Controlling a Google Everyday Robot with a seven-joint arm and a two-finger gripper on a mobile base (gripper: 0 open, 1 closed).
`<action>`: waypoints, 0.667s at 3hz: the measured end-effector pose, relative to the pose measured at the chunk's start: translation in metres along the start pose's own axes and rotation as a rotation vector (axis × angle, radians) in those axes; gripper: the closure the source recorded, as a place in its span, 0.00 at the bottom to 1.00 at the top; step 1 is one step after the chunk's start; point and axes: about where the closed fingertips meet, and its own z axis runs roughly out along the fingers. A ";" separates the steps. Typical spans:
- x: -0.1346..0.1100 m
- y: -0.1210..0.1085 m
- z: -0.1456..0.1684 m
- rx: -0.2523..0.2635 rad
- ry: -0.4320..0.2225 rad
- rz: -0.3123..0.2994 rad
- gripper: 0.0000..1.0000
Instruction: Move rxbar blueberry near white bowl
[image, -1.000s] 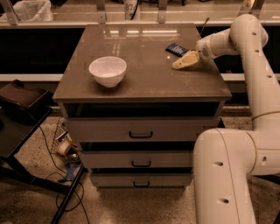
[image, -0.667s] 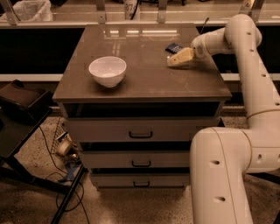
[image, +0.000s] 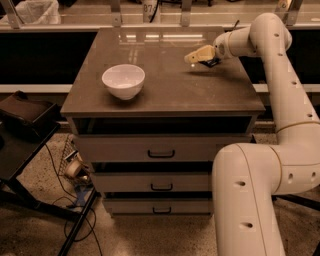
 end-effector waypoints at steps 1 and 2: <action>0.015 -0.010 -0.011 0.008 0.024 -0.011 0.00; 0.039 -0.022 -0.023 0.015 0.056 0.006 0.13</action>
Offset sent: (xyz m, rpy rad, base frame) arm 0.0238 -0.1125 -0.0176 -0.0479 0.0890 -0.0466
